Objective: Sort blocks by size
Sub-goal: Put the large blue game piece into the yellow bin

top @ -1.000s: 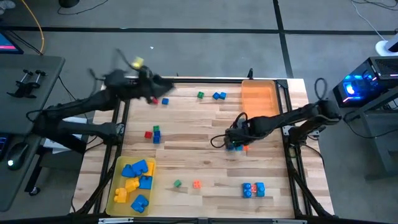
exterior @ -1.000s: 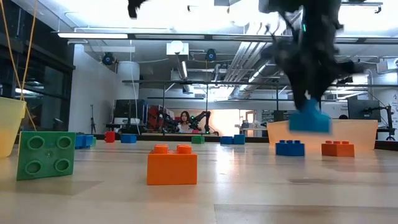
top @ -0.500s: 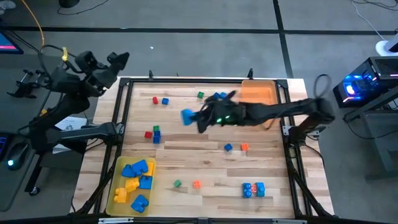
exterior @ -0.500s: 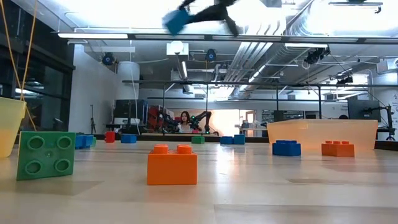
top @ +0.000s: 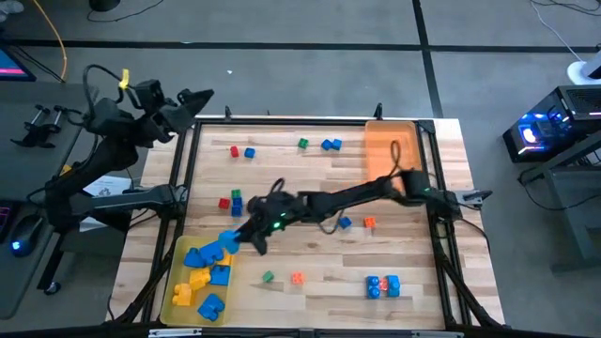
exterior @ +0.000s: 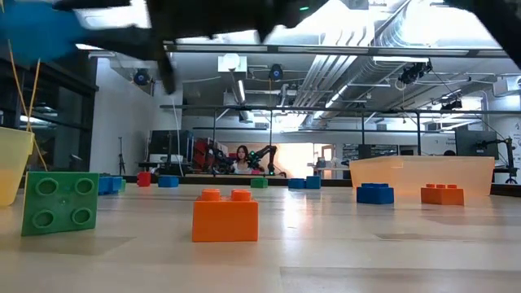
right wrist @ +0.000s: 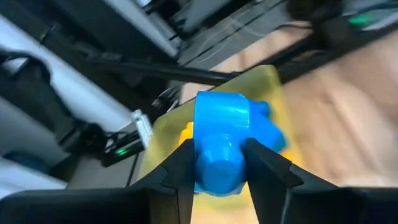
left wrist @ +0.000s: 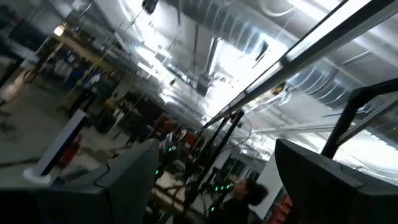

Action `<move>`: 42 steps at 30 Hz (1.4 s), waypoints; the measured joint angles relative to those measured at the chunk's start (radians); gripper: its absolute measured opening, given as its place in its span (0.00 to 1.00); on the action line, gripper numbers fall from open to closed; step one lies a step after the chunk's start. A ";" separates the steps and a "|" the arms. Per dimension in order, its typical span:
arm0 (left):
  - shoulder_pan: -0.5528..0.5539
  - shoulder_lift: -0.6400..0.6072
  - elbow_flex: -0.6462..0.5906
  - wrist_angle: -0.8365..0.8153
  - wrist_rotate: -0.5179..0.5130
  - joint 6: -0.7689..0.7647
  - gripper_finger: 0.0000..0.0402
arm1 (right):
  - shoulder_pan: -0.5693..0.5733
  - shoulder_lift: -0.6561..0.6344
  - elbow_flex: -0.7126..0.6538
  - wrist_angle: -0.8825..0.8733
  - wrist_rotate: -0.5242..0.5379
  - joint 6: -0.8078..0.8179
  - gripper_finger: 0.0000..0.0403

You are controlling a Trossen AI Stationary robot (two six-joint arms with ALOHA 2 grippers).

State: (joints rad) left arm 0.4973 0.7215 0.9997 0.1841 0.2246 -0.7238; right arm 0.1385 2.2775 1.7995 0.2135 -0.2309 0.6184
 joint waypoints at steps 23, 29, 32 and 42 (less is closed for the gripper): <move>0.000 0.027 0.000 -0.007 -0.026 0.021 0.76 | -0.074 0.161 0.509 -0.711 -0.161 -0.340 0.58; 0.000 0.079 0.000 -0.016 -0.018 0.080 0.76 | -0.118 0.062 0.392 -1.220 0.017 -0.590 0.58; 0.000 0.103 0.000 -0.032 -0.016 0.082 0.76 | -0.138 -0.039 0.216 -1.301 0.029 -0.595 0.59; 0.000 0.179 0.000 -0.064 0.055 0.081 0.76 | -0.011 -0.740 -0.678 -1.029 0.146 0.101 0.59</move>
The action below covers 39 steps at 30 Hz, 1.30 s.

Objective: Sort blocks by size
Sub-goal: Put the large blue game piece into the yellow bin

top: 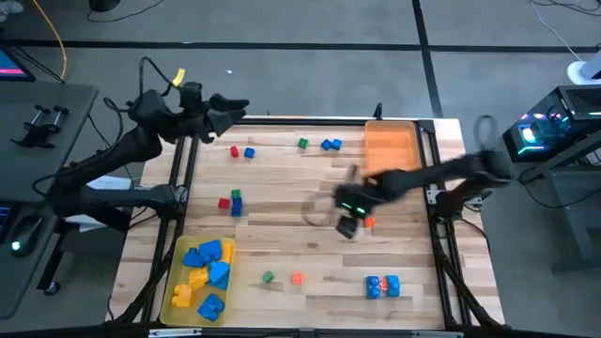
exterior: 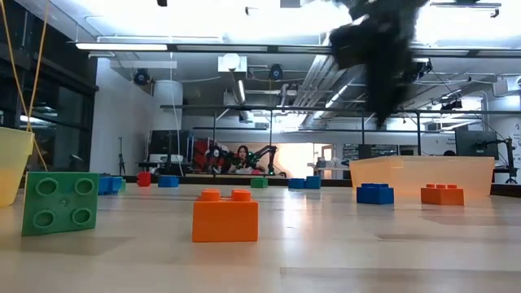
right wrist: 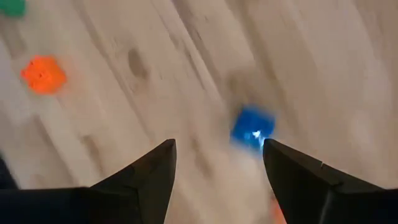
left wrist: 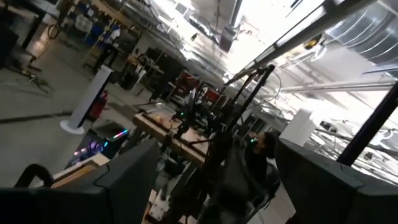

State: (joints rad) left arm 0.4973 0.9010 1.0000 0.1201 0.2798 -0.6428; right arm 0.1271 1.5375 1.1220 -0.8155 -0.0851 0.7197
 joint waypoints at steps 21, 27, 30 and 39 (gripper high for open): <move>-0.229 0.251 0.001 -0.316 -0.079 0.044 0.76 | 0.579 0.159 0.151 -0.094 0.083 1.235 0.59; -0.353 0.243 0.001 -0.349 -0.083 0.123 0.76 | 0.580 0.275 0.300 -0.271 0.040 1.319 0.59; -0.383 0.225 0.001 -0.364 -0.075 0.177 0.76 | 0.583 0.302 0.317 -0.267 0.042 1.414 0.59; -0.396 0.148 0.001 -0.541 0.046 0.346 0.76 | 0.572 0.345 0.317 -0.330 -0.056 1.543 0.59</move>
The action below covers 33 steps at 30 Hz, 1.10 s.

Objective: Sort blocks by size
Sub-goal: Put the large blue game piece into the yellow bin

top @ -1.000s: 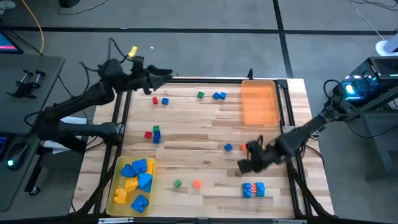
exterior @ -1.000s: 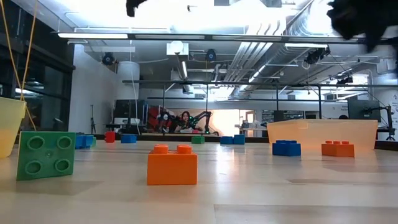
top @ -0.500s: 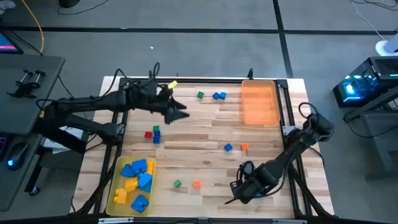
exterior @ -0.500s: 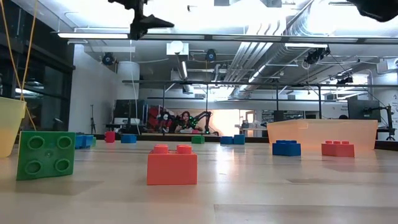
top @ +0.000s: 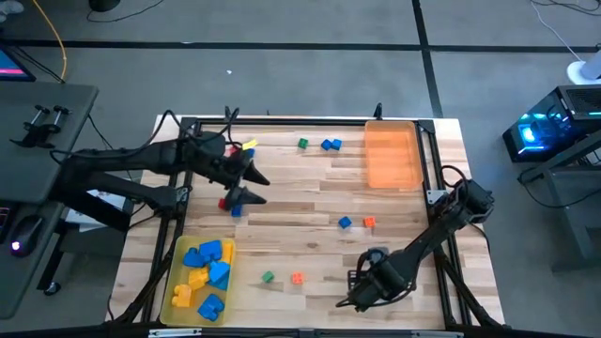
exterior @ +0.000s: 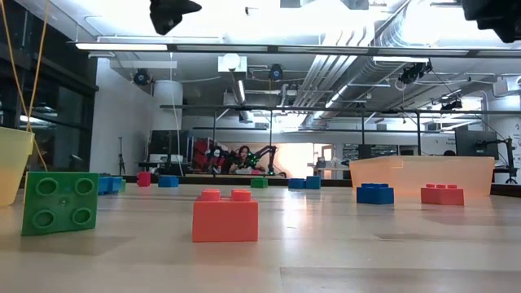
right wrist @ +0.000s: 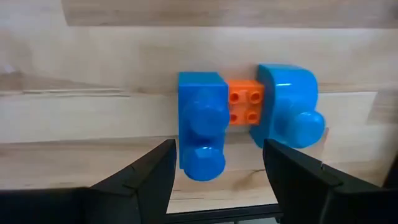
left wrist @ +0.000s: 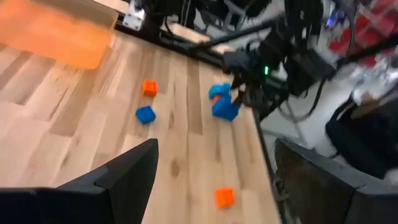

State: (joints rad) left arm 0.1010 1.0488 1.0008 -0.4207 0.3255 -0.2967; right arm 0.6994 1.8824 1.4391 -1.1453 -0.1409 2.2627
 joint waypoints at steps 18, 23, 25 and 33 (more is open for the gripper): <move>-0.062 -0.063 0.000 -0.095 -0.020 0.011 0.76 | -0.022 0.005 -0.140 0.200 -0.008 -0.026 0.59; -0.076 -0.061 0.000 -0.076 -0.035 -0.030 0.76 | -0.036 0.001 -0.192 0.278 0.005 -0.045 0.59; -0.084 -0.061 0.000 -0.069 -0.061 -0.051 0.76 | -0.041 0.001 -0.202 0.289 -0.004 -0.063 0.57; -0.110 -0.073 0.000 0.019 -0.067 -0.081 0.76 | -0.047 0.003 -0.184 0.278 0.022 -0.150 0.32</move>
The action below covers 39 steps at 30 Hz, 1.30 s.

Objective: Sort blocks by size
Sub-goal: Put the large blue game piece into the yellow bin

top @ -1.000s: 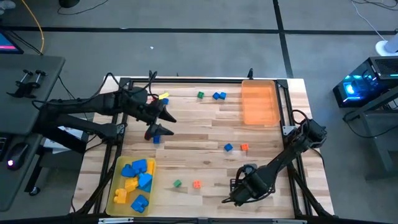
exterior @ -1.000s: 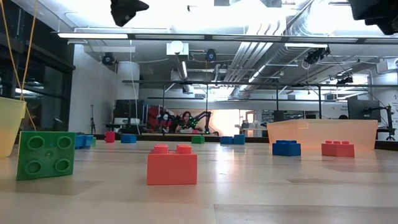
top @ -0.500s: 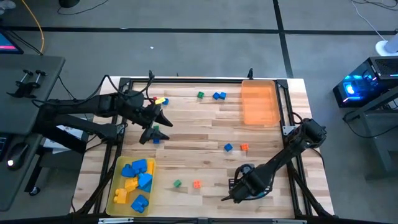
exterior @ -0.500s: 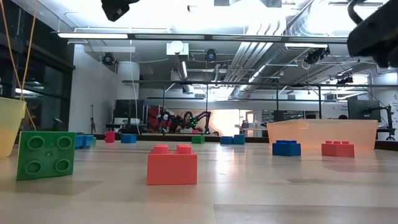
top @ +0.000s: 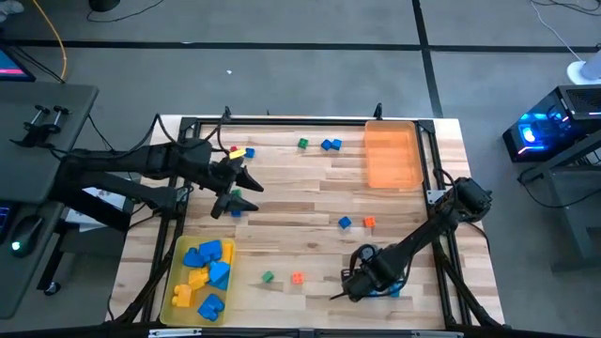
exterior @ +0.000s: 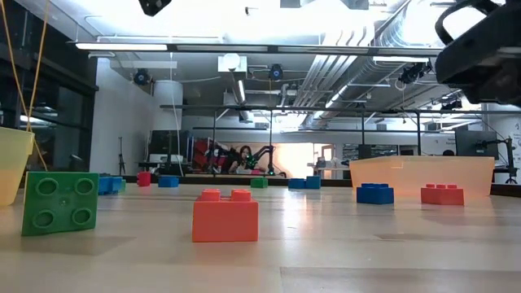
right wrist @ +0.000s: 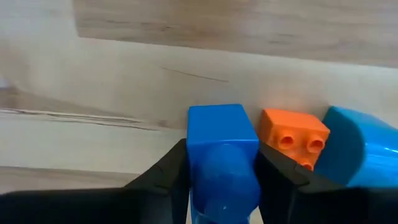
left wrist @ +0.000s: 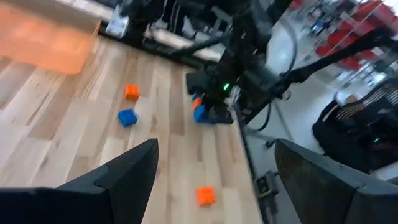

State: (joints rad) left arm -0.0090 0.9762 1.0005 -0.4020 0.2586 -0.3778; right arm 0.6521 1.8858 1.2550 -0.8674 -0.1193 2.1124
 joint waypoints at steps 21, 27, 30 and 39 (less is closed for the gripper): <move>0.003 -0.231 0.317 0.033 -0.088 -0.025 0.76 | -0.409 0.086 0.297 0.877 0.417 -1.076 0.32; 0.003 -0.235 0.317 0.020 -0.123 -0.056 0.76 | -0.448 0.275 0.481 0.953 0.269 -1.159 0.32; 0.003 -0.228 0.317 0.017 -0.123 -0.057 0.76 | -0.452 0.379 0.609 0.949 0.207 -1.187 0.32; 0.003 -0.223 0.317 -0.029 -0.135 -0.082 0.76 | -0.449 0.652 0.986 0.942 0.114 -1.197 0.33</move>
State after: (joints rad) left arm -0.0055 0.7532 1.3171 -0.4312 0.1236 -0.4599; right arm 0.2034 2.5377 2.2412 0.0749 -0.0057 0.9155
